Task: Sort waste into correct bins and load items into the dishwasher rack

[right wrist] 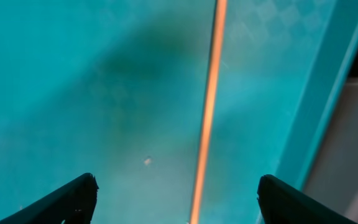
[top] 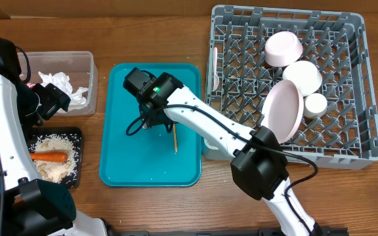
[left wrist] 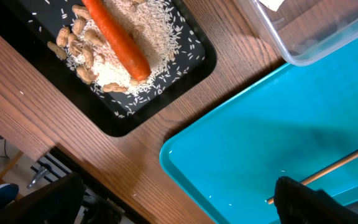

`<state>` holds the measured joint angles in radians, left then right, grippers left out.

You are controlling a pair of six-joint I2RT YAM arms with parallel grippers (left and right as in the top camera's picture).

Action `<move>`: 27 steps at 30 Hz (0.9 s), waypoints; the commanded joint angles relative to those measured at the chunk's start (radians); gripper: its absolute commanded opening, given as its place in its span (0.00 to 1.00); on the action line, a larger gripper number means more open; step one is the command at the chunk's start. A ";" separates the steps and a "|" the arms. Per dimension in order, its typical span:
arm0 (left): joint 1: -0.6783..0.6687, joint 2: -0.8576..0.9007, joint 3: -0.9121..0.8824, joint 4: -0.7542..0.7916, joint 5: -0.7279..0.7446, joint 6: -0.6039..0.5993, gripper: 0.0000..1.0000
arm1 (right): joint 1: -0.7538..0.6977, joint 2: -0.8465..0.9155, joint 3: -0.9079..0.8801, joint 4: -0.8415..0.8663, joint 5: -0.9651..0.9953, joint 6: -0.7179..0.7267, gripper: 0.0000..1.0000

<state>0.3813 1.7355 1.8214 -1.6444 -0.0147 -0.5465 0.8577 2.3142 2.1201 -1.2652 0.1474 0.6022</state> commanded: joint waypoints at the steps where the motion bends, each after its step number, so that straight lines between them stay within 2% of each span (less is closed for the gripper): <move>1: -0.002 -0.002 -0.008 0.003 0.005 0.015 1.00 | -0.007 0.032 0.000 0.028 0.017 -0.019 0.85; 10: -0.002 -0.002 -0.008 0.003 0.004 0.016 1.00 | -0.032 0.108 -0.011 0.023 0.016 -0.019 0.85; 20: -0.002 -0.002 -0.008 0.004 0.004 0.016 1.00 | -0.039 0.168 -0.027 0.023 -0.021 -0.026 0.80; 25: -0.002 -0.002 -0.008 0.003 0.003 0.016 1.00 | -0.039 0.170 -0.027 0.019 -0.021 -0.026 0.61; 27: -0.002 -0.002 -0.008 0.003 -0.013 0.015 1.00 | -0.038 0.176 -0.027 0.019 -0.034 -0.026 0.59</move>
<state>0.3813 1.7355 1.8198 -1.6417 -0.0151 -0.5465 0.8200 2.4527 2.1036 -1.2427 0.1135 0.5755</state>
